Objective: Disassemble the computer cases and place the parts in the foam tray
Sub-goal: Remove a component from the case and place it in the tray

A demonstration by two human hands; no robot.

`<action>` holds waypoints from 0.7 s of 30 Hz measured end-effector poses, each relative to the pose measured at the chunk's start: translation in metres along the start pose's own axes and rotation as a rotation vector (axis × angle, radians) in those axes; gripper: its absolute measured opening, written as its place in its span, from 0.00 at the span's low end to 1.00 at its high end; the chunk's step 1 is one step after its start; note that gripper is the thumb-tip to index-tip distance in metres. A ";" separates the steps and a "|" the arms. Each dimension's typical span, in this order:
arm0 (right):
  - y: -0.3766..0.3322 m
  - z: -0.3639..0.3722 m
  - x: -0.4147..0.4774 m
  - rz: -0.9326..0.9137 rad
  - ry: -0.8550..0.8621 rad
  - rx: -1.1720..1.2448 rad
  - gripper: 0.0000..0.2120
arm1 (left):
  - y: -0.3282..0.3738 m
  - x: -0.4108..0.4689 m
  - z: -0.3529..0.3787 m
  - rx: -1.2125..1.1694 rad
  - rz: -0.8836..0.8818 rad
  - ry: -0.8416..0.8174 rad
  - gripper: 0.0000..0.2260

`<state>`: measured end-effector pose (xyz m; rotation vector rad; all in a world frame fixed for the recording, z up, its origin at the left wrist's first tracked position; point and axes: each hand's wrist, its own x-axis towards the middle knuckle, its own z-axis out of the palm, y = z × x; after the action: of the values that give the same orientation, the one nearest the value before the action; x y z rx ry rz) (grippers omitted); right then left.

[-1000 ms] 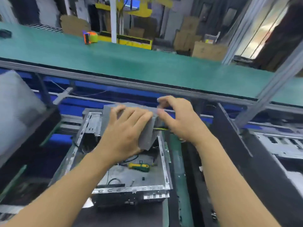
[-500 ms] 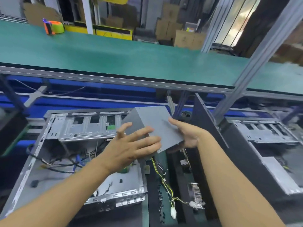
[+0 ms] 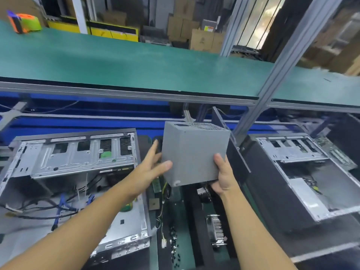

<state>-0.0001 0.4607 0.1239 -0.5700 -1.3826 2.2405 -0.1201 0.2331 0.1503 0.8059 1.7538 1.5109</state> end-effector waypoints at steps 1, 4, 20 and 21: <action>-0.003 -0.007 -0.002 -0.043 0.002 -0.041 0.42 | 0.001 0.004 0.009 0.040 0.001 -0.033 0.54; -0.013 -0.023 -0.011 -0.078 -0.016 -0.147 0.45 | 0.000 0.012 0.031 0.130 0.137 0.026 0.47; -0.138 -0.040 -0.058 -0.151 -0.409 -1.347 0.53 | 0.037 0.060 0.093 0.828 0.426 -0.109 0.47; -0.133 -0.036 -0.062 -0.110 -0.419 -1.353 0.55 | 0.041 0.063 0.098 0.875 0.447 -0.128 0.47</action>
<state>0.0907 0.5045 0.2358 -0.3586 -2.9698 1.0556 -0.0755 0.3452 0.1750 1.7726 2.2329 0.8394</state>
